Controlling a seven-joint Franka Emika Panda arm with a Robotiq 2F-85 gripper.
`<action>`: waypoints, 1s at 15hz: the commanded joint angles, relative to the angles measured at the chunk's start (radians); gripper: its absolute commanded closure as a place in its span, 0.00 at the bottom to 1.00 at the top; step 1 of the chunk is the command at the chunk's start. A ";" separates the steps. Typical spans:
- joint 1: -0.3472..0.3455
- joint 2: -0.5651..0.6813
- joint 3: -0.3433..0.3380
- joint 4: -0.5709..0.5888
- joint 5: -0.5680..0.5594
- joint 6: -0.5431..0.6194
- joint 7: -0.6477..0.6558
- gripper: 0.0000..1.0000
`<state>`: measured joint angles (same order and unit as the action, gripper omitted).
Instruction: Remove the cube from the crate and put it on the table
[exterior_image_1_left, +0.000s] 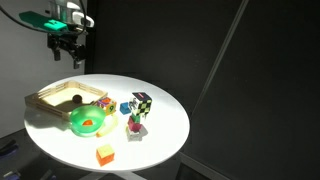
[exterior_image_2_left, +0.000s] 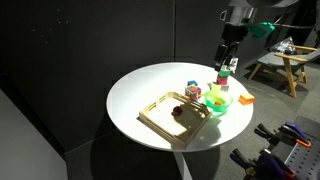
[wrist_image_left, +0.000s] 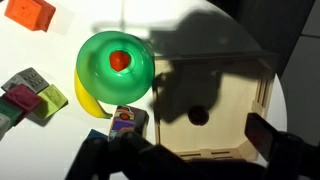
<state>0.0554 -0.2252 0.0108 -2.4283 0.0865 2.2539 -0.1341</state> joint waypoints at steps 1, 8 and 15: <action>0.006 -0.099 -0.015 -0.057 0.034 -0.022 -0.057 0.00; -0.008 -0.213 0.000 -0.096 -0.010 -0.117 0.018 0.00; -0.014 -0.307 0.021 -0.121 -0.043 -0.196 0.100 0.00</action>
<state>0.0526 -0.4730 0.0160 -2.5266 0.0689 2.0876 -0.0788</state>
